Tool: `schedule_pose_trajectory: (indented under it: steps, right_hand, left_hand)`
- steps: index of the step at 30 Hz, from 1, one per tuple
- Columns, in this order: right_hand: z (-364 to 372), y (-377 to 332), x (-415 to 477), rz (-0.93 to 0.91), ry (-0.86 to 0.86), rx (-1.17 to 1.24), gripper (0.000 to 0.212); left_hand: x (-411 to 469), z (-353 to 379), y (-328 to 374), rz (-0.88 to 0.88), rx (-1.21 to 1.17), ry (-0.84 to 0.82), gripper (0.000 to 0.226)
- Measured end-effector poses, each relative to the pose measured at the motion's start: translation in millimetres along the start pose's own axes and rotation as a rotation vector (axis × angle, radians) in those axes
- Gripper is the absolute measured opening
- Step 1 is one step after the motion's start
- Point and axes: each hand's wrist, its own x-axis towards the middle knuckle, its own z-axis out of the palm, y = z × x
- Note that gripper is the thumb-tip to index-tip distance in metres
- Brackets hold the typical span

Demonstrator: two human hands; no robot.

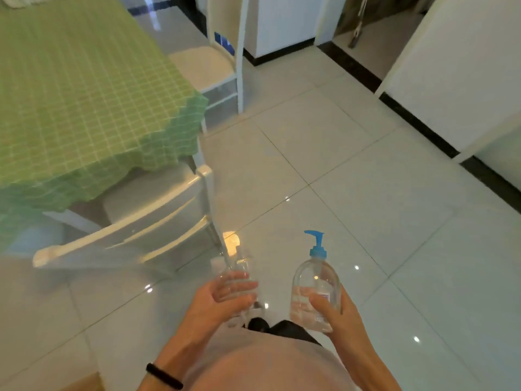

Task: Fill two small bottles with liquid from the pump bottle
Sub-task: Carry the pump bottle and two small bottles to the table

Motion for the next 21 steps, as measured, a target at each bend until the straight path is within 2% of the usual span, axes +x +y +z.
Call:
schedule_pose_trajectory:
  steps: [2,7,9,16,21]
  right_hand:
    - [-14.0,-7.0,6.5,0.027,0.041,0.037,0.105]
    - [-22.2,-20.5,38.3,0.102,0.078,0.031,0.064]
    - [-17.0,-30.3,55.7,0.118,0.073,0.008,0.061]
    - [20.5,-94.5,125.0,0.081,0.036,0.03,0.069]
    - [42.4,-159.7,175.0,0.035,0.009,0.023,0.108]
  left_hand:
    - [13.7,8.1,8.2,-0.008,0.032,-0.01,0.068]
    - [45.0,5.4,26.0,-0.038,0.105,-0.003,0.053]
    - [61.4,0.1,34.3,-0.047,0.11,0.018,0.048]
    - [138.4,-16.4,80.9,-0.034,0.035,0.04,0.053]
    - [195.1,-28.7,122.2,-0.051,-0.035,0.031,0.048]
